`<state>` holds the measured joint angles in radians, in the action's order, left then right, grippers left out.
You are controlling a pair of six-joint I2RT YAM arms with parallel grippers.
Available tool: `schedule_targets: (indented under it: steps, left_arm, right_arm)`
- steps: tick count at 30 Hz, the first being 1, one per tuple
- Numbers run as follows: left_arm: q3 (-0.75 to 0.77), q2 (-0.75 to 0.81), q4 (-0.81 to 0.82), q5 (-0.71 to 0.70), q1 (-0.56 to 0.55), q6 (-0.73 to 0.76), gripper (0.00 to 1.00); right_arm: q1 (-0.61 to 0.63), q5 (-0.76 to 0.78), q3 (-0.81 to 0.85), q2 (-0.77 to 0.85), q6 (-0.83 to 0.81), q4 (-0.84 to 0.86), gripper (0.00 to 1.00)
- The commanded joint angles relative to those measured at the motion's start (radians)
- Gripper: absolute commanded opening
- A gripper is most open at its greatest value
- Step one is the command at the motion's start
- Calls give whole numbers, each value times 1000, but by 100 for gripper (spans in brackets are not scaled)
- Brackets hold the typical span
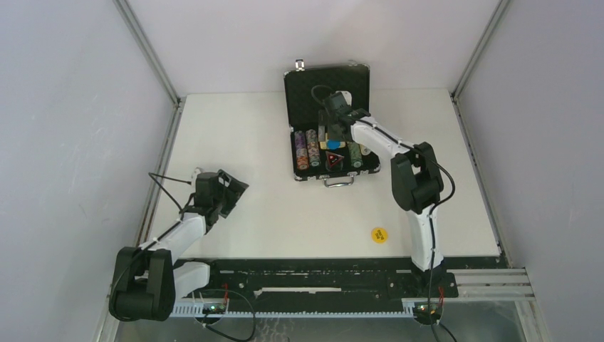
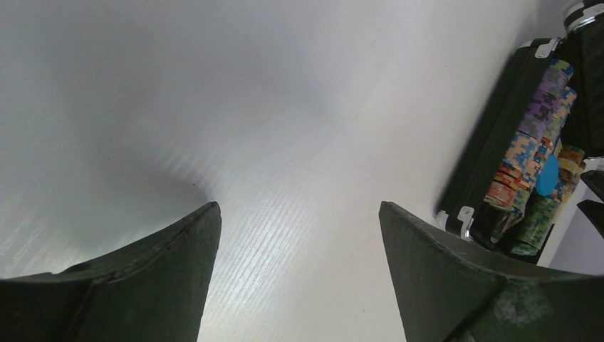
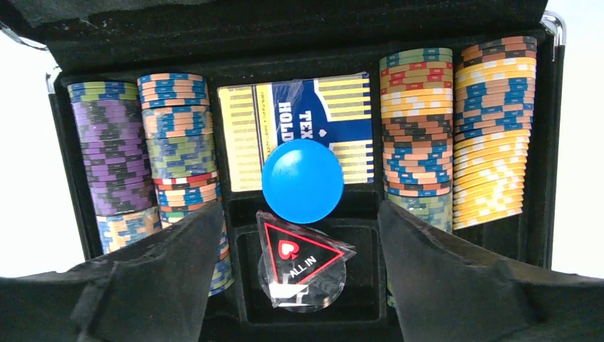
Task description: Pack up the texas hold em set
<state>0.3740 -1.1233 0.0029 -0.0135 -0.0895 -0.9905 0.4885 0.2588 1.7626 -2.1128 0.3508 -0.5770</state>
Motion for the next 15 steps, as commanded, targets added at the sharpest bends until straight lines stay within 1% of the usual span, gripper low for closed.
schedule_targets:
  steps: [1,6,10,15]
  left_arm:
    - [34,17,-1,-34,-5,32,86]
    - [34,17,0,-31,-4,33,86]
    - [33,18,2,-24,-4,30,86]
    - [26,29,14,-6,-15,16,86]
  right_arm:
    - [-11,-14,52,16,-27,-6,89]
    - [-10,4,-124,174,-19,65,90]
    - [-16,38,-379,367,7,119,89]
    - [-30,67,-660,589,88,89,89]
